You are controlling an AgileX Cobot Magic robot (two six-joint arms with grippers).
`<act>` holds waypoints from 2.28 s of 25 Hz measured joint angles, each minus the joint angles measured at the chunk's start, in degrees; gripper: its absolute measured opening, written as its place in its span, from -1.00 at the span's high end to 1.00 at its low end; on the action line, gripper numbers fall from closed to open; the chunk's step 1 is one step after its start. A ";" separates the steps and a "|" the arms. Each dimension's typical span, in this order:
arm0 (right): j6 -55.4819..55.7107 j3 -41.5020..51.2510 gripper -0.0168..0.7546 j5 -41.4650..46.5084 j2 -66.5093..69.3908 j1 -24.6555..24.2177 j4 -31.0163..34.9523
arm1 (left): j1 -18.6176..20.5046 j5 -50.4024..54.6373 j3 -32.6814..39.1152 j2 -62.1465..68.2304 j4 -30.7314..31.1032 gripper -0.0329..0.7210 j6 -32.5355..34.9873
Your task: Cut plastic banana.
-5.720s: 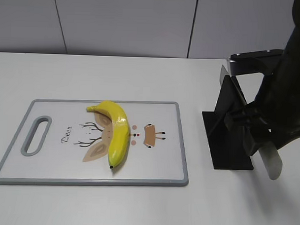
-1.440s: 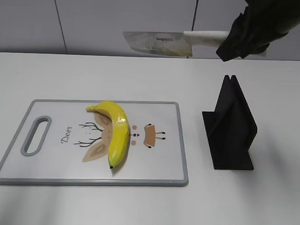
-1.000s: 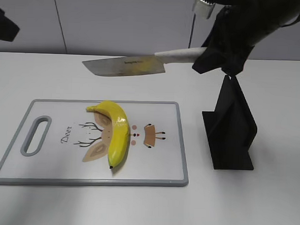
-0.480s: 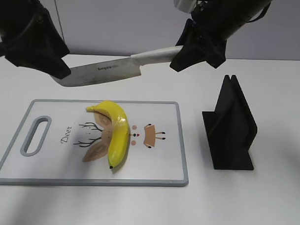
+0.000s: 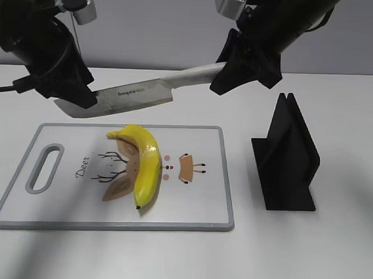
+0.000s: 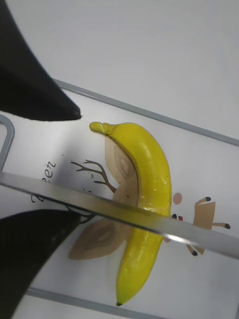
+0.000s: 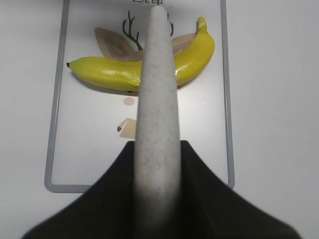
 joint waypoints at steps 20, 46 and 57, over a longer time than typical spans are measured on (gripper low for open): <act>-0.01 0.00 0.53 -0.23 2.08 -0.48 2.25 | 0.00 2.73 -0.06 3.16 0.82 0.70 0.00; 9.19 -0.38 0.51 0.30 12.04 -0.76 -8.33 | -3.30 -3.23 0.08 14.12 0.30 0.86 0.36; 9.08 -0.56 0.50 0.23 15.90 -0.65 -8.62 | -3.15 -4.33 1.48 16.96 -2.04 0.86 0.13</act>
